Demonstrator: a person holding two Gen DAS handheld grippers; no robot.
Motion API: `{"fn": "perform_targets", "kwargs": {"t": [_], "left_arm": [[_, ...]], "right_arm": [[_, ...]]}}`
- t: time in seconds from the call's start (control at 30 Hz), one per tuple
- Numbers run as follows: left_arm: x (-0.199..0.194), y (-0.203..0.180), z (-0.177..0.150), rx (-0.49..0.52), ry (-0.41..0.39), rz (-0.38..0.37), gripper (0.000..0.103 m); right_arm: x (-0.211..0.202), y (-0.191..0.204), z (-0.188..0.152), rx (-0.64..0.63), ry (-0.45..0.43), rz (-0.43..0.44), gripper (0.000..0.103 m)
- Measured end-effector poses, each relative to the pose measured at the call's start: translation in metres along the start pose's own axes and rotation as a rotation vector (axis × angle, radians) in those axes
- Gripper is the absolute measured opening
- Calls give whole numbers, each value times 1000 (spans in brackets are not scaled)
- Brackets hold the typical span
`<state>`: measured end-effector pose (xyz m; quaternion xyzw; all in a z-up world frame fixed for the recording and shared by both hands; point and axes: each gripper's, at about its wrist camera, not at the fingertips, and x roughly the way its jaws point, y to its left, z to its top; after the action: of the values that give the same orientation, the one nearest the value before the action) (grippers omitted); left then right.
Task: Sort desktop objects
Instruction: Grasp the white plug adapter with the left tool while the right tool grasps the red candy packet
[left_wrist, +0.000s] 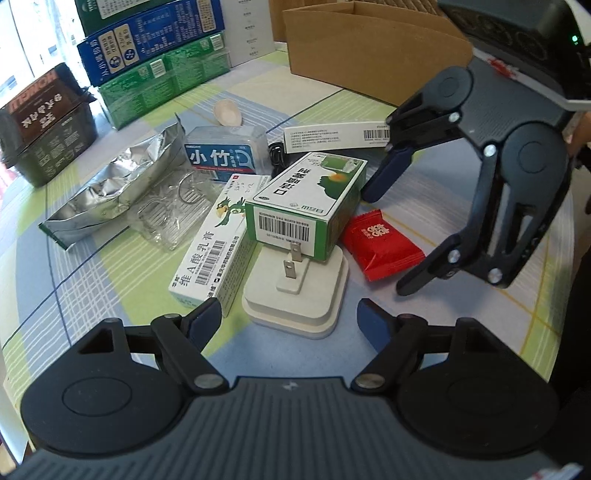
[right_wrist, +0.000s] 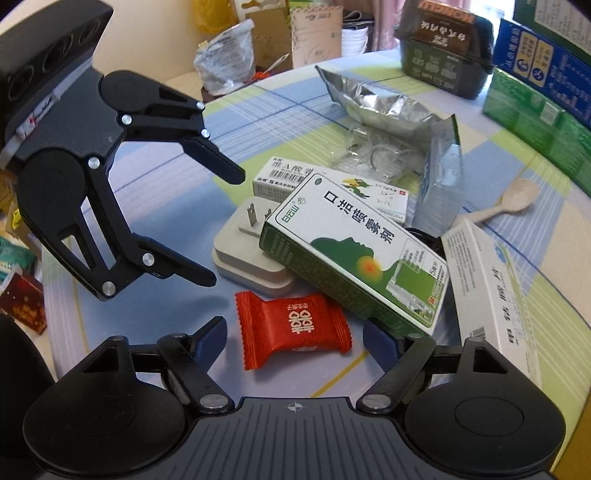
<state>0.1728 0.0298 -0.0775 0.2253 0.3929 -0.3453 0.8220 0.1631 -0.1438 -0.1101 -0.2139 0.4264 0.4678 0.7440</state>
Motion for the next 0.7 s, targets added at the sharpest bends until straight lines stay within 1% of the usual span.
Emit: {"fn": "perform_targets", "kwargs": {"t": [0.07,0.13,0.17,0.2,0.23,0.3,0.33,0.4,0.47,0.57,0.7], "left_arm": [[2,1,1,15,1,-17,77],[5,2,3,25,4,-29,77],[6,3,4,32,7,-35,77],[7,3,5,38,7,-37,77],[9,4,6,41,10,-42,77],[12,5,9,50,16,-52,77],[13,6,10,56,19,-55,77],[16,6,13,67,25,-67,77],[19,6,16,77,34,-75,77],[24,6,18,81,47,-84,77],[27,0,18,83,54,-84,73]], "right_arm": [[5,-1,1,-5,16,10,73],[7,-1,1,-22,12,8,71],[8,-2,1,-21,10,7,66],[7,-3,2,-13,6,4,57],[5,-4,3,-2,4,0,52],[2,-9,4,22,12,10,37],[0,-10,3,22,18,13,35],[-4,-9,1,7,28,7,26],[-9,-7,-4,-8,35,-4,24],[-17,-9,-11,-15,38,-32,24],[-25,-6,-21,-26,55,-46,24]]}}
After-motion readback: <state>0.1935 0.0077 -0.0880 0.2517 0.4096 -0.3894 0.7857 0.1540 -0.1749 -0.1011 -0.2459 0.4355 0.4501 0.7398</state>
